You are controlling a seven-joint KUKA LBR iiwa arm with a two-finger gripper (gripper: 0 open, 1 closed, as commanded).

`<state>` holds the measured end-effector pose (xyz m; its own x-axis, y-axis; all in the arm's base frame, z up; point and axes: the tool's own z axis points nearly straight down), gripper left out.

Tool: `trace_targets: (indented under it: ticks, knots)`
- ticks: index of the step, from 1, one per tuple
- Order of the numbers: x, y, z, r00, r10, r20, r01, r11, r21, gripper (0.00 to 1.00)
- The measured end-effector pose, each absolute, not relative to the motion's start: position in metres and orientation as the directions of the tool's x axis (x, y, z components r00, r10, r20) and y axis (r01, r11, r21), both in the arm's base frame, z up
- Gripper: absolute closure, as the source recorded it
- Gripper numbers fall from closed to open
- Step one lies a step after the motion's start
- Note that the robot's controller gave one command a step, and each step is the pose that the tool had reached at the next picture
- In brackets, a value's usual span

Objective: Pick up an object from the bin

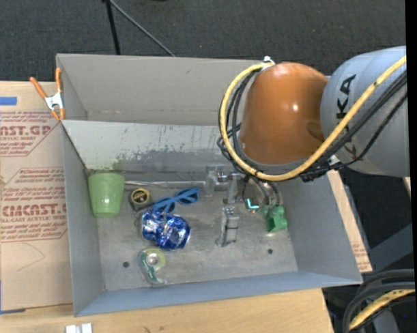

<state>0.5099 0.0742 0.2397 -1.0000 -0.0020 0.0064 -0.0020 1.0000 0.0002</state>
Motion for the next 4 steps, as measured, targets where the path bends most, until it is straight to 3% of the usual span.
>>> trace_targets:
  ticks: [1, 2, 3, 4]
  knots:
    - [0.521, 0.157, 0.067, -0.999, 0.036, 0.003, 0.036, 0.999, 0.001, 0.00]
    - [0.514, 0.139, 0.100, -0.981, 0.195, -0.001, 0.195, 0.981, 0.001, 0.00]
    - [0.512, 0.135, 0.100, -0.950, 0.314, 0.001, 0.314, 0.950, 0.000, 0.00]
    - [0.501, 0.130, 0.069, -0.914, 0.407, 0.006, 0.407, 0.914, -0.001, 0.00]
